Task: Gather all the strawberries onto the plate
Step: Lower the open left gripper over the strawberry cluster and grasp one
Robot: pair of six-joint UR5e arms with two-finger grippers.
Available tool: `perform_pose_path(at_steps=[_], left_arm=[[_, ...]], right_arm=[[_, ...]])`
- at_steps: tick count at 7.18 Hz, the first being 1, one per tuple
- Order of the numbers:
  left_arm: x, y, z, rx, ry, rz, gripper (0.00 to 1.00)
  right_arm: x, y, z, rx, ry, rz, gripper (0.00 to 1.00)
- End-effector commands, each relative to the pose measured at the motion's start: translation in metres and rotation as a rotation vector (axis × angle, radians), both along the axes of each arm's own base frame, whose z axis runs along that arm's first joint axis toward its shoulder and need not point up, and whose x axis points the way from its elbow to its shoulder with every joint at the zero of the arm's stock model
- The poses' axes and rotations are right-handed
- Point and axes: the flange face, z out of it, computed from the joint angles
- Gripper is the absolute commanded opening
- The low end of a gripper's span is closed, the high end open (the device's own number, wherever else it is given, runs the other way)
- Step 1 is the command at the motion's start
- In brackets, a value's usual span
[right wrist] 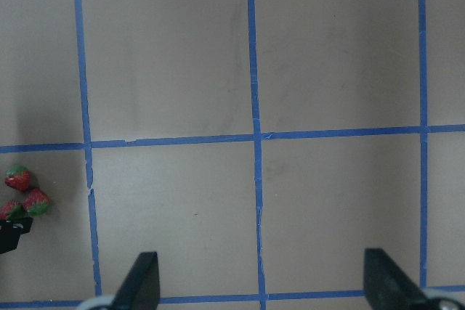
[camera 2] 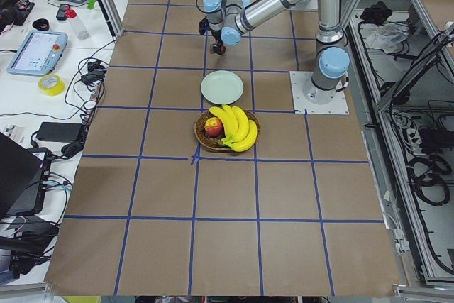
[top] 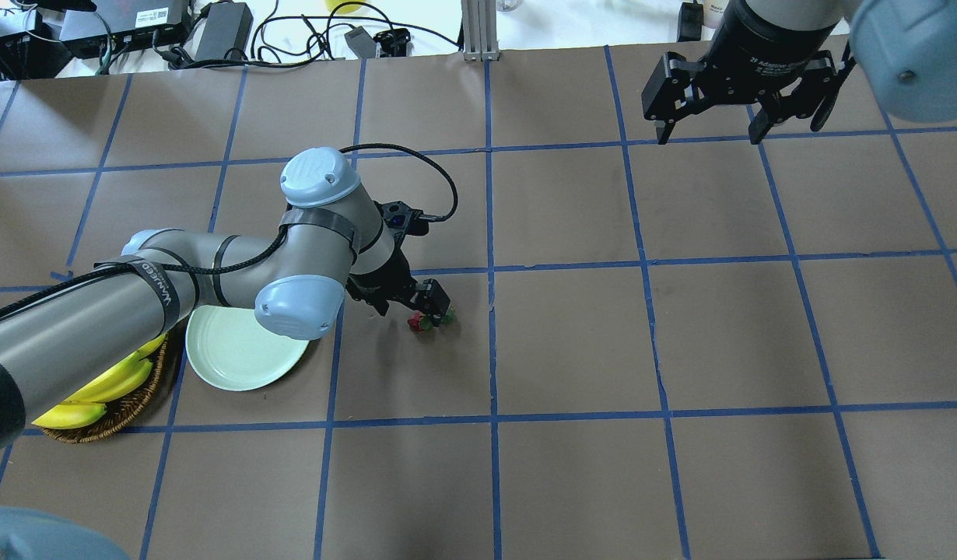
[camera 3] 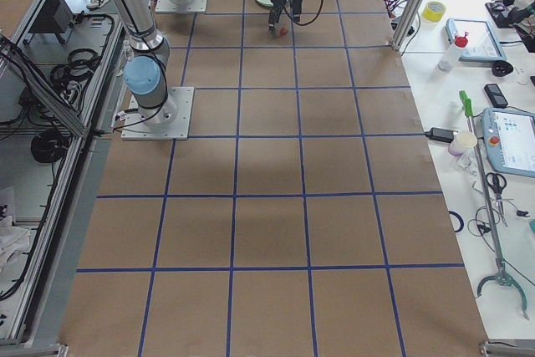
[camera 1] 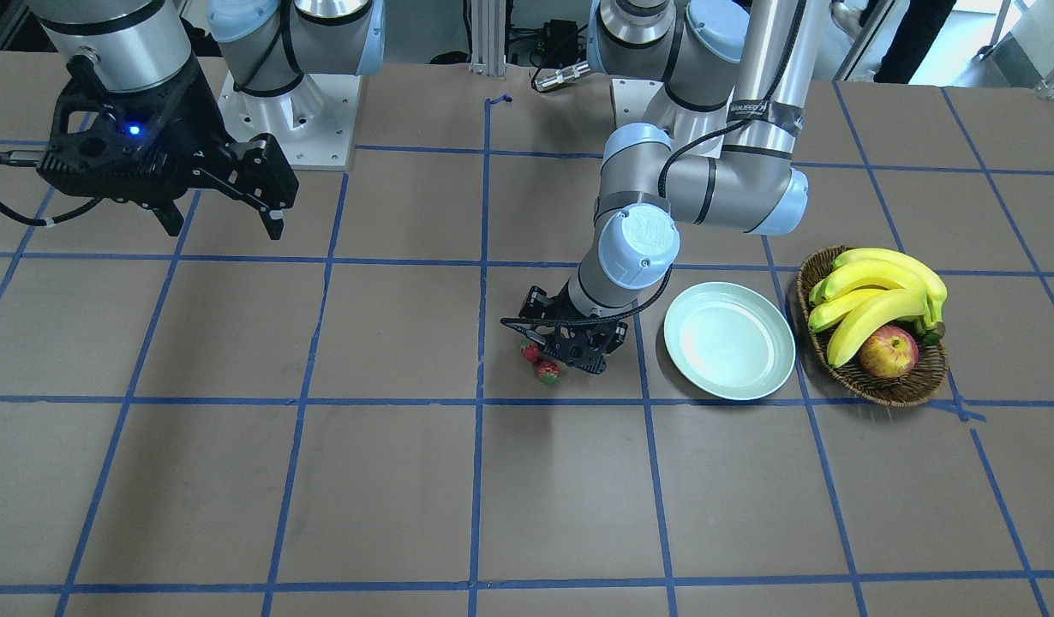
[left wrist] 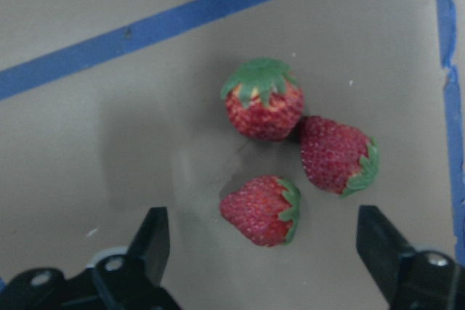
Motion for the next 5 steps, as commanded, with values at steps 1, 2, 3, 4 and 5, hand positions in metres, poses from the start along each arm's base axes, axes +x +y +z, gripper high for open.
perform_pose_path(at_steps=[1, 2, 3, 4, 5], left_arm=[[-0.001, 0.0, 0.0, 0.0, 0.001, -0.001, 0.22], [-0.001, 0.0, 0.0, 0.002, 0.001, -0.001, 0.0], [-0.001, -0.002, 0.002, -0.003, 0.003, -0.001, 0.0], [-0.002, -0.006, 0.009, -0.025, 0.005, 0.0, 0.0], [-0.002, -0.016, 0.033, -0.065, 0.007, 0.003, 0.0]], right_arm=[[0.001, -0.001, -0.001, 0.0, -0.003, 0.003, 1.0], [-0.002, -0.001, 0.0, -0.001, 0.0, 0.001, 1.0], [-0.001, -0.001, 0.0, -0.001, 0.0, 0.003, 1.0], [0.0, -0.001, 0.0, -0.002, -0.001, 0.005, 1.0], [-0.002, -0.001, 0.001, -0.004, 0.0, 0.003, 1.0]])
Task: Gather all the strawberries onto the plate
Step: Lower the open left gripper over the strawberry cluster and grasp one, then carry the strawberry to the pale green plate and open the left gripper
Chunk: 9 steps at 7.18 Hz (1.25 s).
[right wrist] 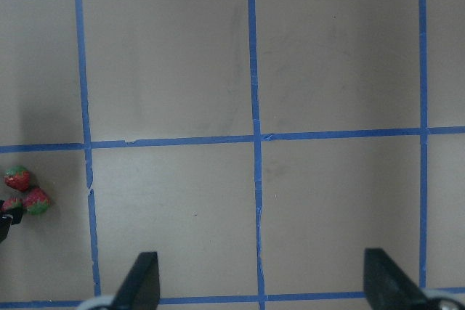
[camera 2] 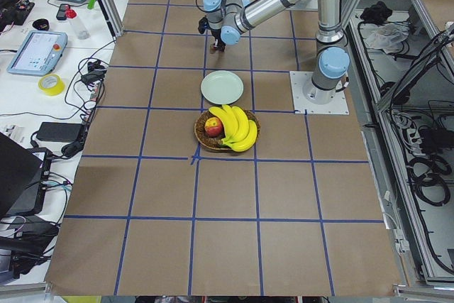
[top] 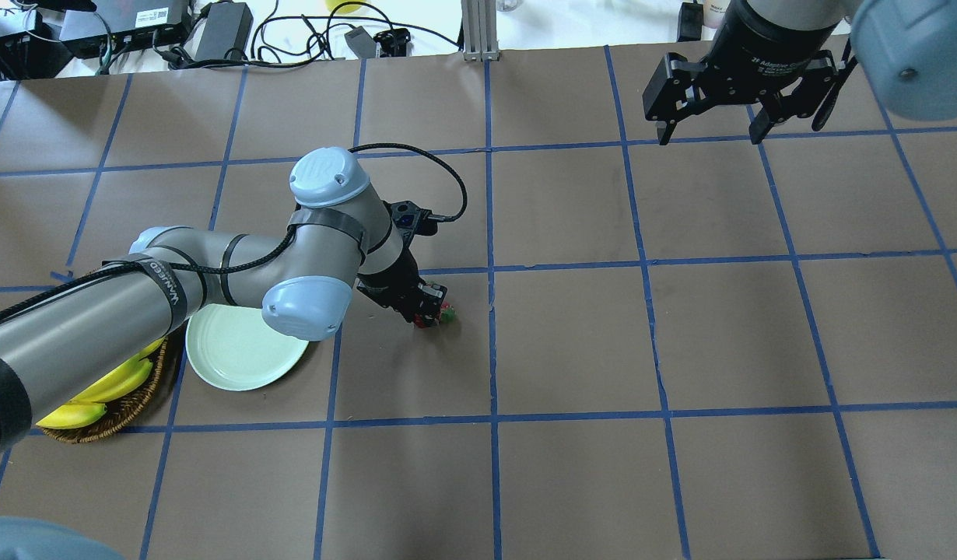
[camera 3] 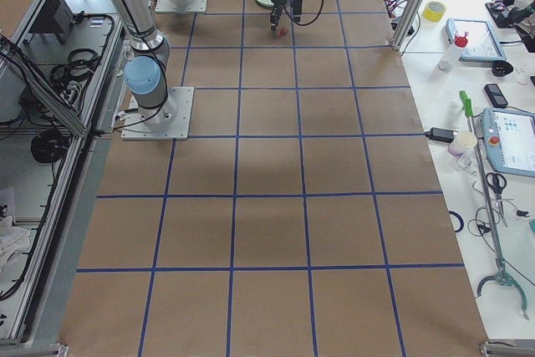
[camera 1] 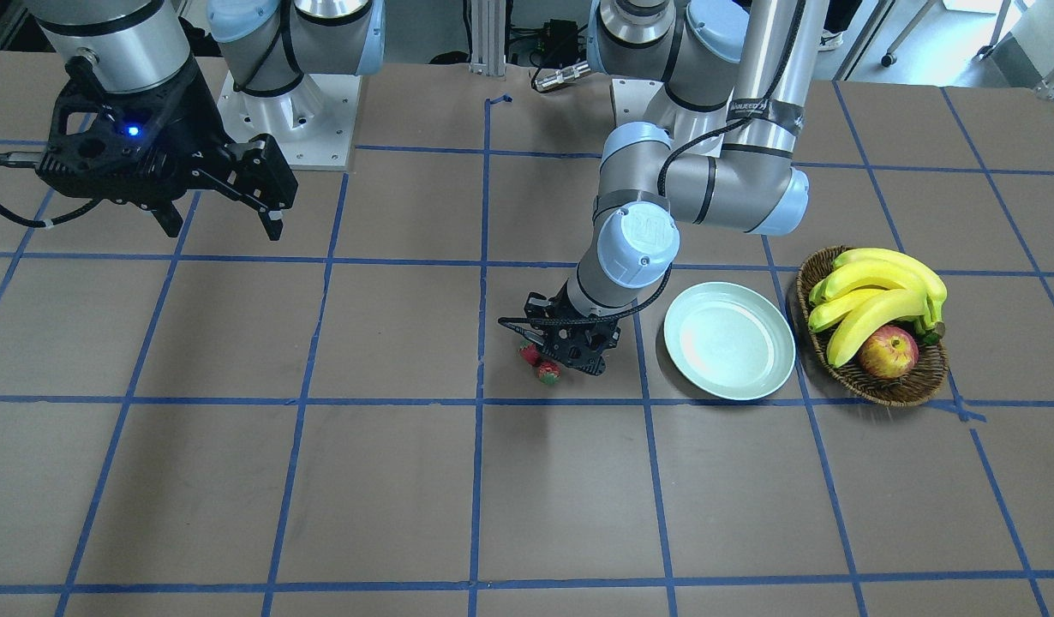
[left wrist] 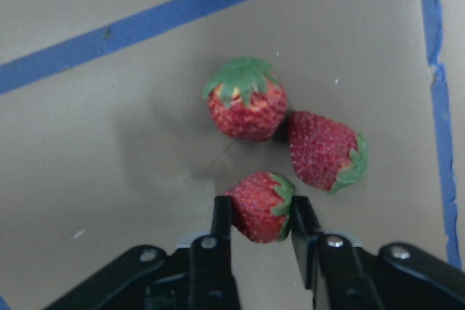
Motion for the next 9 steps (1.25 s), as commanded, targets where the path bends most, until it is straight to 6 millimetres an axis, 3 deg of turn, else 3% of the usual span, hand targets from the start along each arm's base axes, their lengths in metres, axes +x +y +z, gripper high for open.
perform_pose_path(at_steps=[1, 2, 3, 5, 7, 9], left_arm=[[0.0, -0.014, 0.034, -0.017, -0.003, 0.014, 0.0], [0.006, -0.021, 0.052, -0.006, -0.013, 0.029, 0.0], [0.027, -0.033, 0.07, -0.003, -0.018, 0.056, 0.0], [0.112, -0.058, 0.092, -0.018, -0.119, 0.178, 0.0], [0.201, -0.061, 0.089, 0.015, -0.25, 0.277, 0.0], [0.255, -0.055, 0.072, 0.09, -0.342, 0.35, 0.0]], right_arm=[[0.0, -0.001, 0.008, -0.017, -0.003, 0.0, 1.0], [0.002, 0.0, 0.002, -0.001, -0.002, 0.001, 1.0], [0.002, 0.001, -0.002, 0.009, -0.003, -0.006, 1.0], [0.001, 0.001, -0.001, 0.013, -0.005, -0.009, 1.0], [0.004, -0.001, -0.012, 0.051, -0.015, -0.007, 1.0], [0.003, -0.005, -0.006, 0.03, -0.004, -0.006, 1.0]])
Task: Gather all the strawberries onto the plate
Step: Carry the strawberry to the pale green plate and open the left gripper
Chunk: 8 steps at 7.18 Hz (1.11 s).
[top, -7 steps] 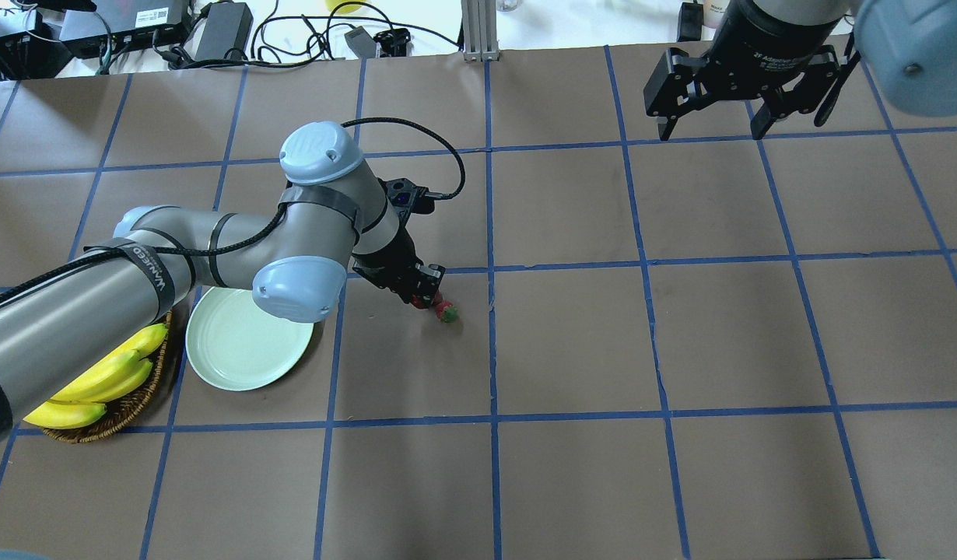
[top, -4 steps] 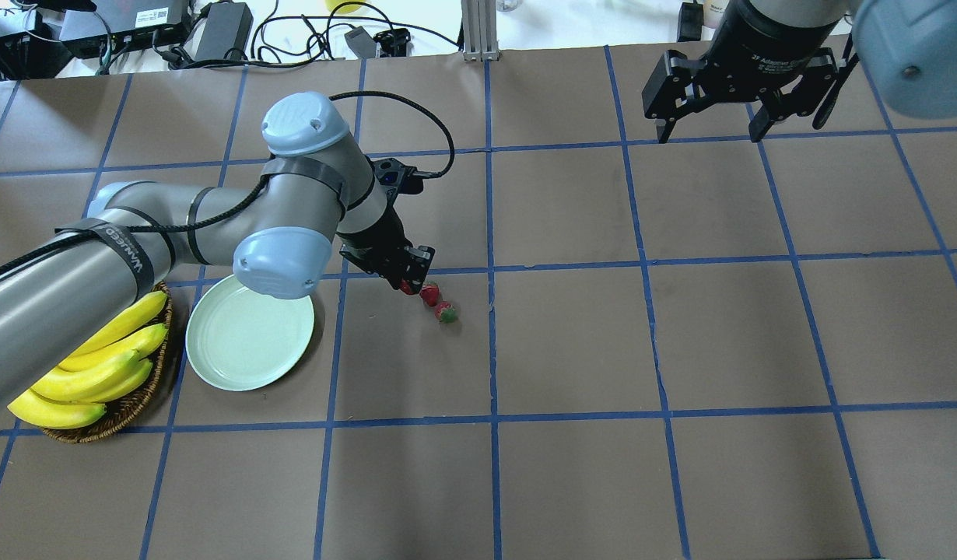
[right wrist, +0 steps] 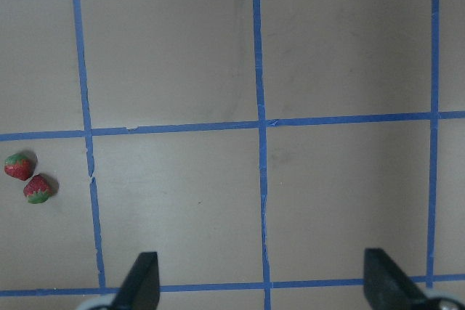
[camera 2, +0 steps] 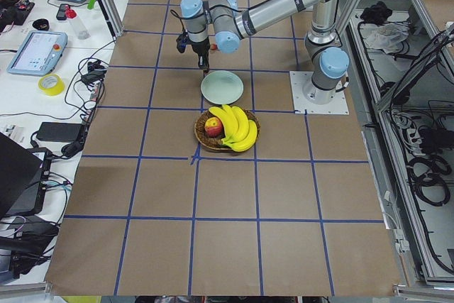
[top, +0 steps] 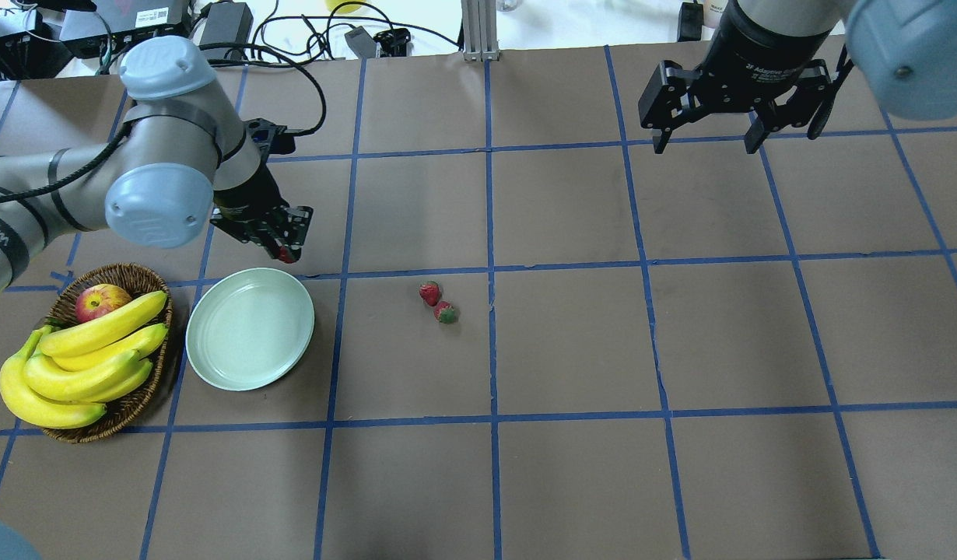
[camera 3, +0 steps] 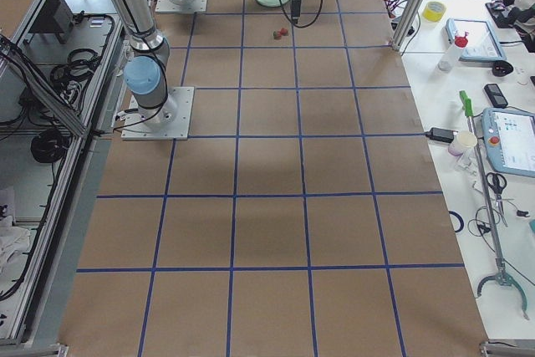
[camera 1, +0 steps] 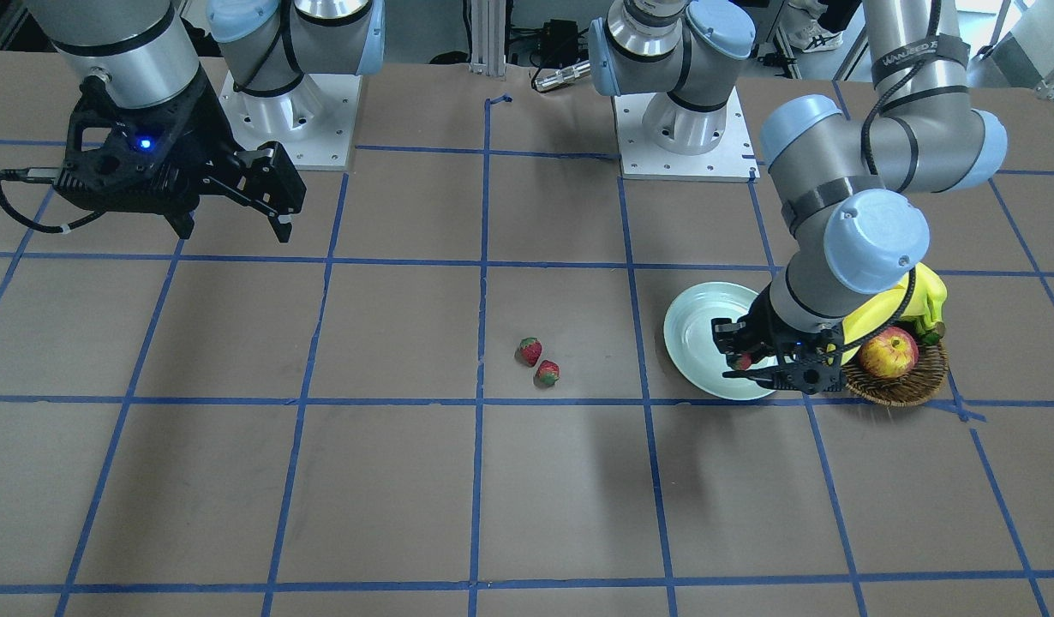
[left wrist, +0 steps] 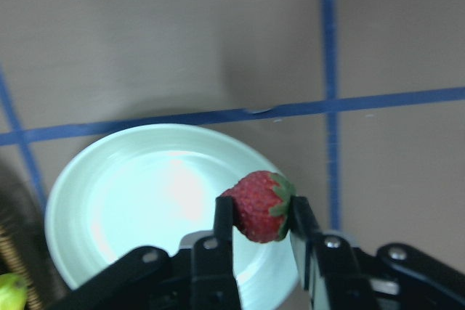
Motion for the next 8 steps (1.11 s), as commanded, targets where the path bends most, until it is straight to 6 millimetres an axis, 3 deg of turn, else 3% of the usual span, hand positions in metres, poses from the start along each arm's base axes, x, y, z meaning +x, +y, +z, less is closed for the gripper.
perform_pose_path(at_steps=[1, 2, 3, 4, 8], left_arm=[[0.055, 0.017, -0.027, 0.093, -0.077, 0.095, 0.0], [0.071, 0.029, -0.048, 0.128, -0.064, 0.143, 0.0], [0.073, 0.03, -0.057, 0.14, -0.064, 0.15, 0.0], [0.072, 0.028, -0.06, 0.136, -0.052, 0.153, 0.0], [0.065, 0.027, -0.063, 0.127, 0.005, 0.181, 0.0]], right_arm=[[0.001, -0.001, -0.003, 0.007, -0.006, 0.005, 1.0], [0.001, -0.002, -0.005, 0.008, -0.001, 0.007, 1.0], [0.001, -0.001, -0.003, 0.01, -0.006, 0.005, 1.0], [0.002, -0.003, 0.007, -0.017, -0.012, 0.01, 1.0], [0.001, 0.0, 0.012, -0.021, -0.007, 0.01, 1.0]])
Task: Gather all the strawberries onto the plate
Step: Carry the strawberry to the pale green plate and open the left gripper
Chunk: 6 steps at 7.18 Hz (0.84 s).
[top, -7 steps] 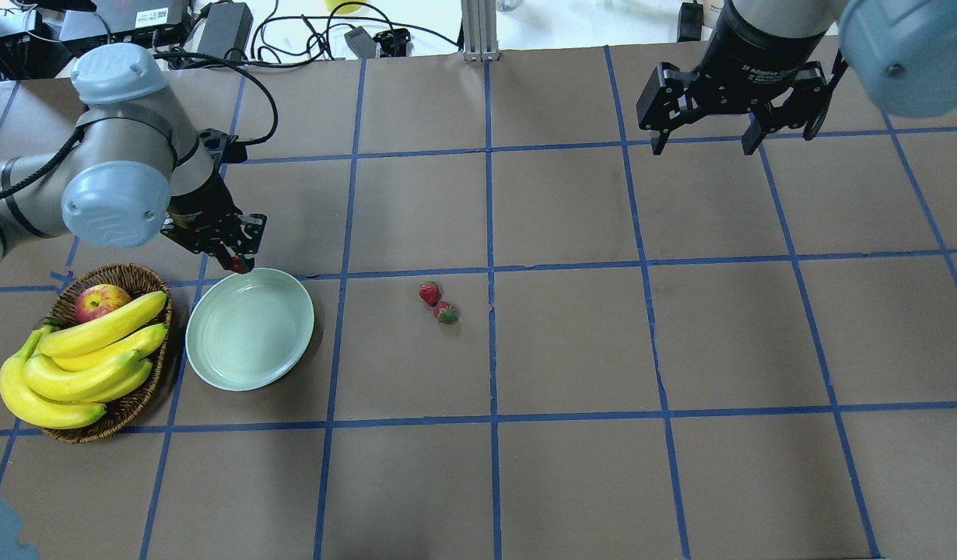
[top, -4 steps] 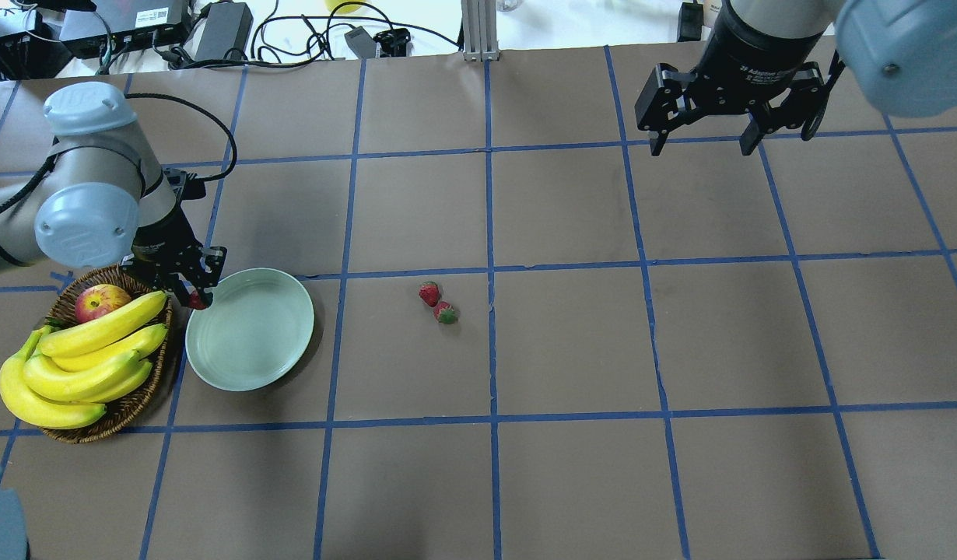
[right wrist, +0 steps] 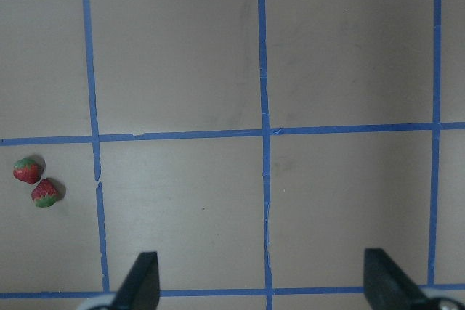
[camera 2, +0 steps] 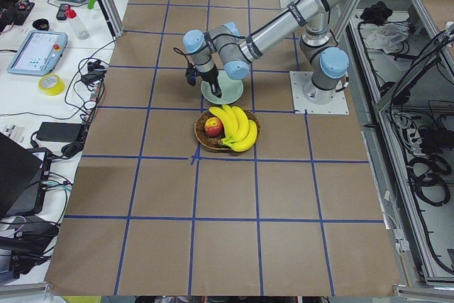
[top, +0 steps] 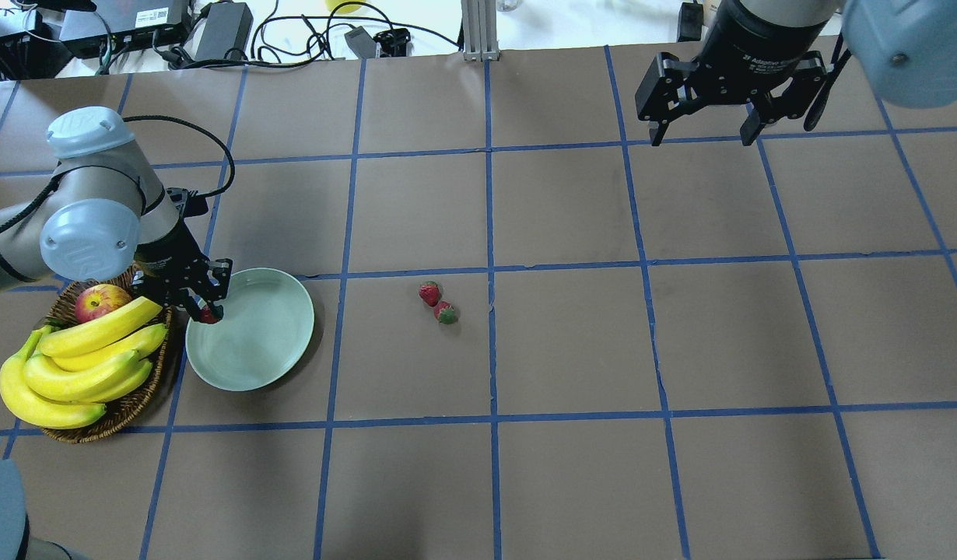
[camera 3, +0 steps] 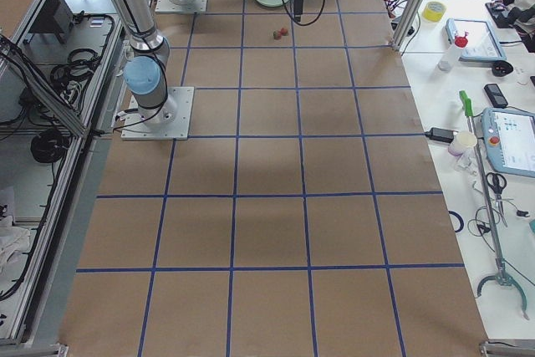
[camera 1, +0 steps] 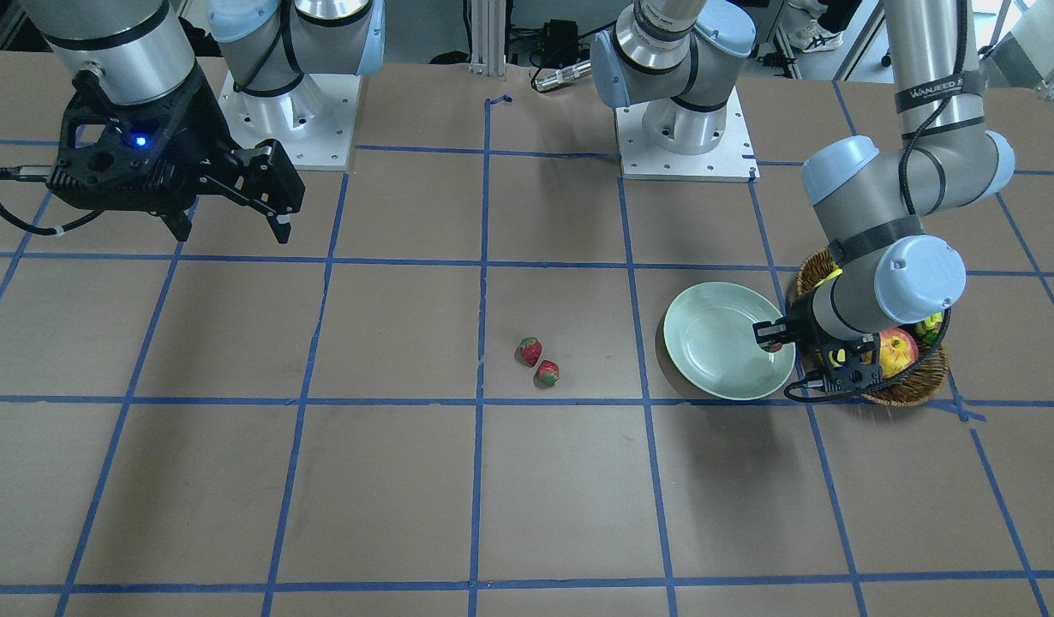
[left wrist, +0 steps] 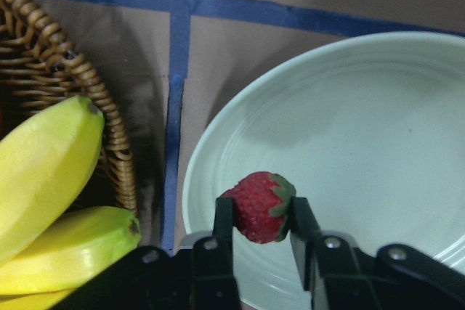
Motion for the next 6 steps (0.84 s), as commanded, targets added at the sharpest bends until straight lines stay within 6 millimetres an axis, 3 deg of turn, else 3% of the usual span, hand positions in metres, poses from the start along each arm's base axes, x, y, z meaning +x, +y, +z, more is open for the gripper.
perform_pose_path(at_steps=[1, 4, 6], left_arm=[[0.0, 0.0, 0.0, -0.001, 0.003, 0.003, 0.29], [0.0, -0.001, 0.001, -0.006, -0.002, 0.002, 1.0], [-0.003, -0.012, 0.018, -0.042, -0.012, 0.005, 1.0]], right_arm=[[0.001, 0.003, 0.004, -0.001, -0.002, -0.007, 1.0], [0.003, 0.005, 0.005, -0.001, -0.001, -0.007, 1.0], [0.002, 0.003, 0.0, 0.003, 0.001, 0.0, 1.0]])
